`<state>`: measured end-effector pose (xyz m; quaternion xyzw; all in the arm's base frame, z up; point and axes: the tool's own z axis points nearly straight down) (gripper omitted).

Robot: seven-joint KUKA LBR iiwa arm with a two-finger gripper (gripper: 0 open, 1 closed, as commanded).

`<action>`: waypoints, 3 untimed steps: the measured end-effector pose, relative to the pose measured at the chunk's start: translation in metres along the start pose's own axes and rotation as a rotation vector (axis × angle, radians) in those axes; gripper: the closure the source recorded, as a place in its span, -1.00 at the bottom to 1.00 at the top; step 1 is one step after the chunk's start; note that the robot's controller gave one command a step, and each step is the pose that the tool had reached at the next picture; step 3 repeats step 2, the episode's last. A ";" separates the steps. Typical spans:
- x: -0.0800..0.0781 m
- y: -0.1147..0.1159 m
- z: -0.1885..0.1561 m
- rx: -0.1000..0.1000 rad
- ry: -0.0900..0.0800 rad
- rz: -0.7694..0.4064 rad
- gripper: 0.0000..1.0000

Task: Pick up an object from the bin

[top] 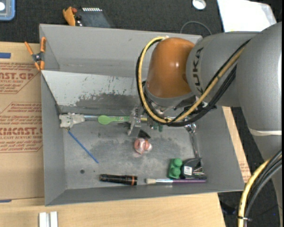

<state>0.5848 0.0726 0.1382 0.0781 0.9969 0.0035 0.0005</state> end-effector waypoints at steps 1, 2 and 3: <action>-0.002 0.001 -0.034 -0.003 -0.008 -0.001 1.00; -0.001 0.001 -0.040 -0.003 -0.006 -0.001 1.00; -0.001 0.001 -0.040 -0.003 -0.006 -0.001 1.00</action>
Offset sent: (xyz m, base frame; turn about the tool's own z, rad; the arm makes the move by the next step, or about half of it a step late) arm 0.0011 0.0003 0.0457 -0.0005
